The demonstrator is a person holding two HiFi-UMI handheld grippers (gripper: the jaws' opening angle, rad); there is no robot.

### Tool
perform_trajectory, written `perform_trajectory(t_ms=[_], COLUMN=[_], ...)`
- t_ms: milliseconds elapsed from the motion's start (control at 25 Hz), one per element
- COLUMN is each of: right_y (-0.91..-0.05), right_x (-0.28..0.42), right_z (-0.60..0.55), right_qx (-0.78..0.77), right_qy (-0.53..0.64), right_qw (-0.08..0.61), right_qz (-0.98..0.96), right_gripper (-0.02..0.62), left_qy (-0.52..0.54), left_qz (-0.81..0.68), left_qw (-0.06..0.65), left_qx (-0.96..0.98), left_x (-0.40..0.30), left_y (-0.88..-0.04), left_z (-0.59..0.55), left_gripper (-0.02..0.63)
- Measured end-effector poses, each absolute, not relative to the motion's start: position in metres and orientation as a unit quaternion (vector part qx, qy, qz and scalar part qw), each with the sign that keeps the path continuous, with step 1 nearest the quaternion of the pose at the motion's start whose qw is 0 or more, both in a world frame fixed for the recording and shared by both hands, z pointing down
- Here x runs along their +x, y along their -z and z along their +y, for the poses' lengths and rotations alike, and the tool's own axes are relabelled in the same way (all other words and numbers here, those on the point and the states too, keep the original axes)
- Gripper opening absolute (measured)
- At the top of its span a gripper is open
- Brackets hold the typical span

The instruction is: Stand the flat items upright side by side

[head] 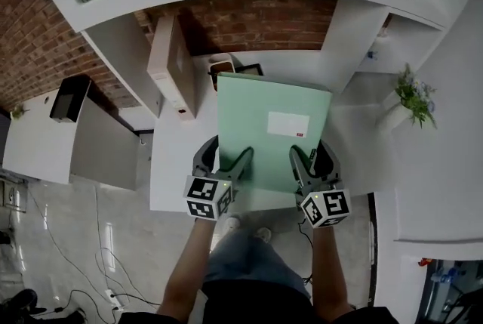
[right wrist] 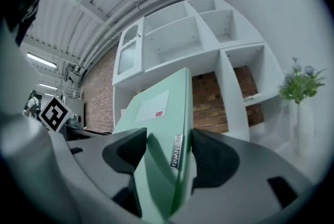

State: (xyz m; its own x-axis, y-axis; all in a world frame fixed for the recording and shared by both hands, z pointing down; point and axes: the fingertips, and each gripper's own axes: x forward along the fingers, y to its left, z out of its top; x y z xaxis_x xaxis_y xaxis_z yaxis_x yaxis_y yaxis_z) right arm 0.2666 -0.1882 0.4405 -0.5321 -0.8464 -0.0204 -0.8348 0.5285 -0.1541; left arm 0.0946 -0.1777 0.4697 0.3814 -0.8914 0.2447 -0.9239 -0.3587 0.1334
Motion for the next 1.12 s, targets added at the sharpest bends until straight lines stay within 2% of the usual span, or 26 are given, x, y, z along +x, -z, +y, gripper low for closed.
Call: perform_trajectory(t_ms=[240, 560, 880, 1120], right_y=[-0.424, -0.449, -0.491, -0.500], right_x=[0.216, 0.191, 0.187, 0.185], right_z=[-0.188, -0.185, -0.182, -0.179], right_qx=[-0.436, -0.448, -0.448, -0.443], right_qy=[-0.002, -0.065, -0.057, -0.052], right_qw=[0.063, 0.008, -0.051, -0.051], right_qz=[0.898, 0.892, 0.891, 0.893], right_gripper=[0.267, 0.267, 0.267, 0.268], left_qy=[-0.049, -0.054, -0.062, -0.055], left_qz=[-0.589, -0.606, -0.616, -0.620], left_qw=[0.079, 0.036, 0.046, 0.044], left_qx=[0.803, 0.793, 0.784, 0.782], left_x=[0.046, 0.026, 0.023, 0.022], left_y=[-0.455, -0.477, -0.514, -0.522], left_z=[-0.169, -0.172, -0.169, -0.164], left_gripper=[0.345, 0.345, 0.345, 0.345])
